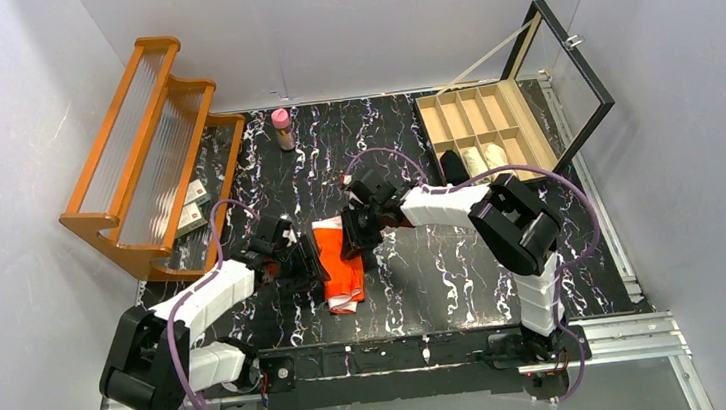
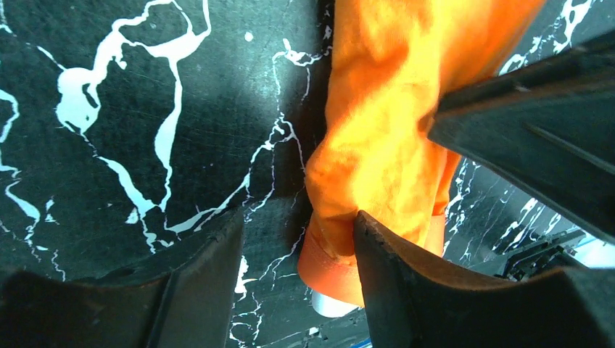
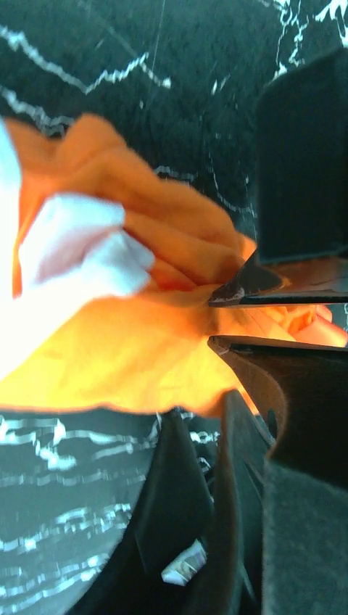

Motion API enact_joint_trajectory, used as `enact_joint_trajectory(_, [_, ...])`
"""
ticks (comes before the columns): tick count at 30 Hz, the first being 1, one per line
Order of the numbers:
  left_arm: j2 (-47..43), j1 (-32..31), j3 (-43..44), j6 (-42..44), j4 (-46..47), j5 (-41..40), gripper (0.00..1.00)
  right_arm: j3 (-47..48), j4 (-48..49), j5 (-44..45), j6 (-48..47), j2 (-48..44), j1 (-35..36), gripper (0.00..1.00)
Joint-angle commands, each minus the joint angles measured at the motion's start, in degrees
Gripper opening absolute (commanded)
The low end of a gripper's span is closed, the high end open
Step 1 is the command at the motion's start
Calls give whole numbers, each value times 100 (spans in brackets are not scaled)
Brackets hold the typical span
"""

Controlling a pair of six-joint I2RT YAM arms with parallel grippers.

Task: Roll the underwear
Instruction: Move the underwear to the center of the board, then roll the underwear to the center of the board.

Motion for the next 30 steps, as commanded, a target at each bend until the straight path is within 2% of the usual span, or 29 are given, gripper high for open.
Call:
enact_joint_trajectory(1, [-116, 5, -289, 90, -51, 163, 55, -37, -302, 313, -145, 107, -28, 28])
enact_joint_trajectory(7, [-348, 5, -218, 80, -135, 283, 57, 311, -424, 346, -500, -229, -43, 32])
enact_joint_trajectory(11, [-713, 5, 46, 108, -558, -88, 66, 461, -434, 193, -594, -655, -43, 52])
enact_joint_trajectory(14, [-940, 5, 212, 113, -927, -409, 71, 146, -387, 441, -352, -1137, -36, 69])
enact_joint_trajectory(16, [-1056, 13, 240, 91, -1057, -420, 73, -236, -331, 561, -2, -1430, -39, 76])
enact_joint_trajectory(19, [-1170, 21, 152, 0, -1084, -220, 75, -1139, 185, 317, 730, -1873, -37, 80])
enact_joint_trajectory(24, [-1312, 23, -134, -211, -944, 119, 77, -2695, 1787, -172, 1987, -2336, 16, 83])
enact_joint_trajectory(30, [-1288, 23, -362, -575, -492, 293, 79, -3039, 2163, -62, 2319, -2207, 192, 85])
